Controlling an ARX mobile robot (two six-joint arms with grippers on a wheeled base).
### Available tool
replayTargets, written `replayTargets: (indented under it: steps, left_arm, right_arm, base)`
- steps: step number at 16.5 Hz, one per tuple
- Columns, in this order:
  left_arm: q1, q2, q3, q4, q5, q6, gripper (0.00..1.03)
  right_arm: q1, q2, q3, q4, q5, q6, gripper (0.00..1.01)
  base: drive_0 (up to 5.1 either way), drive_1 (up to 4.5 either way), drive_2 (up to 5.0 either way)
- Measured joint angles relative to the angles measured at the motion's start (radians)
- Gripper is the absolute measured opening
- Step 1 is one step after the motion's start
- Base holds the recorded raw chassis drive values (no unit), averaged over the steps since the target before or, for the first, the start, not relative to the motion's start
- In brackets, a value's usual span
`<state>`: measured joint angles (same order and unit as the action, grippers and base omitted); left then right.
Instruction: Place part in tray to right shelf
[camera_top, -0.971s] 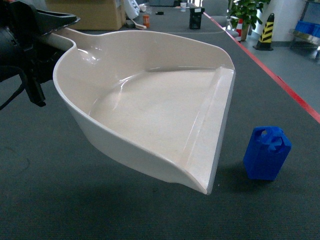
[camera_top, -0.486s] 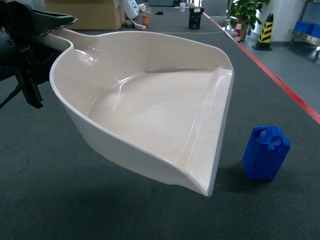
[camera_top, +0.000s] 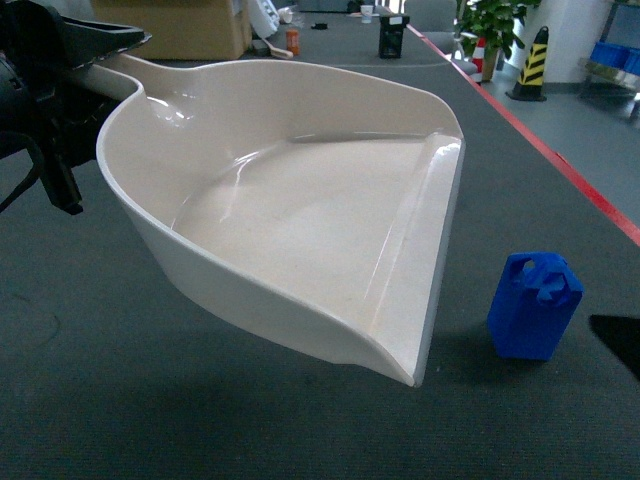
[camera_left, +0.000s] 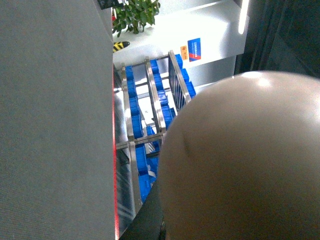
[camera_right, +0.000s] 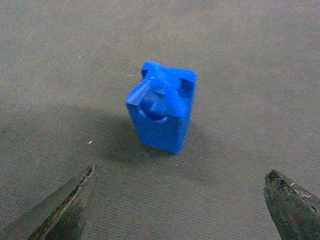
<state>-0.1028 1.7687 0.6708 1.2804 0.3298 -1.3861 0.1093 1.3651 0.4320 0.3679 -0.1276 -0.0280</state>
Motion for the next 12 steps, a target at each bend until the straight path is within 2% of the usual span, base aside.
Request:
replayTargets:
  steps: [1,3,6,7,8,9,12]
  left_arm:
    - [0.000,0.000,0.000,0.000,0.000,0.000,0.14]
    - [0.000,0.000,0.000,0.000,0.000,0.000,0.14]
    - [0.000,0.000,0.000,0.000,0.000,0.000,0.14]
    - [0.000,0.000,0.000,0.000,0.000,0.000,0.14]
    - [0.000,0.000,0.000,0.000,0.000,0.000,0.14]
    - [0.000,0.000,0.000,0.000,0.000,0.000,0.14]
    - [0.000,0.000,0.000,0.000,0.000,0.000,0.14]
  right_arm:
    - [0.011,0.064,0.039,0.000,-0.008,-0.001,0.98]
    - [0.029,0.163,0.107,0.006,0.015,-0.018,0.98]
    - [0.050,0.279,0.209,0.007,0.022,-0.018,0.98]
    - [0.061,0.358,0.297,-0.016,0.000,-0.013,0.98]
    - [0.075,0.474,0.379,-0.035,-0.023,0.012,0.98]
    - [0.074,0.501,0.382,-0.022,-0.005,0.014,0.92]
    - [0.072,0.486,0.339,0.015,0.019,0.036,0.63]
  base:
    - [0.0,0.00,0.0]
    - [0.0,0.00,0.0]
    - [0.0,0.00,0.0]
    - [0.0,0.00,0.0]
    - [0.0,0.00,0.0]
    - [0.0,0.00,0.0]
    - [0.0,0.00,0.0]
